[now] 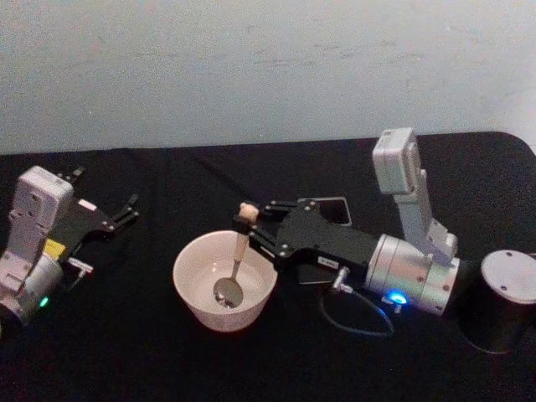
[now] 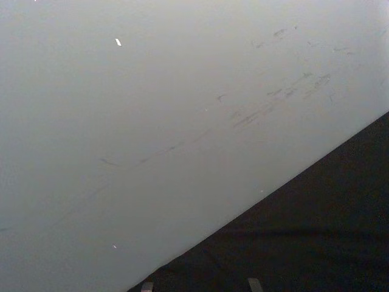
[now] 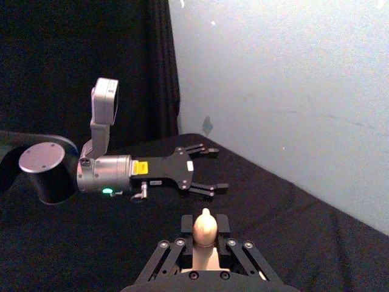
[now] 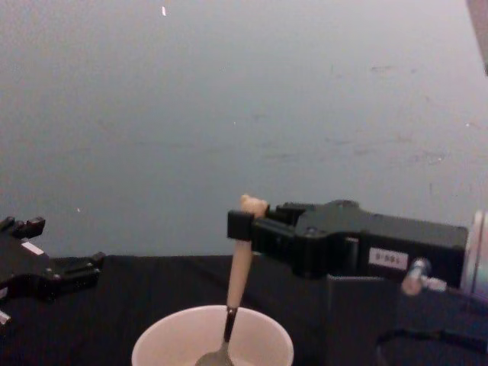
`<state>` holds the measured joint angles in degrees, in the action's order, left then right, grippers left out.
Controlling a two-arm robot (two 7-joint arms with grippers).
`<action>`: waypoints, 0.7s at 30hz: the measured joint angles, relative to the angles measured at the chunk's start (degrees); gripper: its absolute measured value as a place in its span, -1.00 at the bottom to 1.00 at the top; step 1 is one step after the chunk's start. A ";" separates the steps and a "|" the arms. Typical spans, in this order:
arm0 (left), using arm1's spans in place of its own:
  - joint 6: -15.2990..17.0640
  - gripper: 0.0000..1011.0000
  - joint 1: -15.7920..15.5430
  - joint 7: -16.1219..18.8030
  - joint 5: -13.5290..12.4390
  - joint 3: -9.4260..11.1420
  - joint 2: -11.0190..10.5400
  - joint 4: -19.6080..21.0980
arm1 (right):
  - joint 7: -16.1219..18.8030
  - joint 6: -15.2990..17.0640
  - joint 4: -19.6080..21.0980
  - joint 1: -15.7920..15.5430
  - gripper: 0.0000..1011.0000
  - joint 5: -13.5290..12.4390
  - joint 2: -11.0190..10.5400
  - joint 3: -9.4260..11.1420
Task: Pick up the stirring spoon with one hand, stir inside the cup, then place it back in its original position.
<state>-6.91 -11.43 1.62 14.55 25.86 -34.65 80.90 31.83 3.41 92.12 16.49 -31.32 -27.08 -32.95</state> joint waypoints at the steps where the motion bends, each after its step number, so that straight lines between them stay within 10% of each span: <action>1: 0.00 0.98 0.00 0.00 0.00 0.00 0.00 0.00 | 0.10 0.05 -0.24 0.11 -0.58 0.16 0.15 -0.20; 21: 0.00 0.98 0.00 0.00 0.00 0.00 0.00 0.00 | 0.52 0.45 -5.37 2.95 -0.58 4.09 3.94 -3.52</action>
<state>-6.91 -11.43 1.62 14.55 25.86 -34.65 80.90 32.35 3.86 86.75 19.44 -27.22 -23.15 -36.47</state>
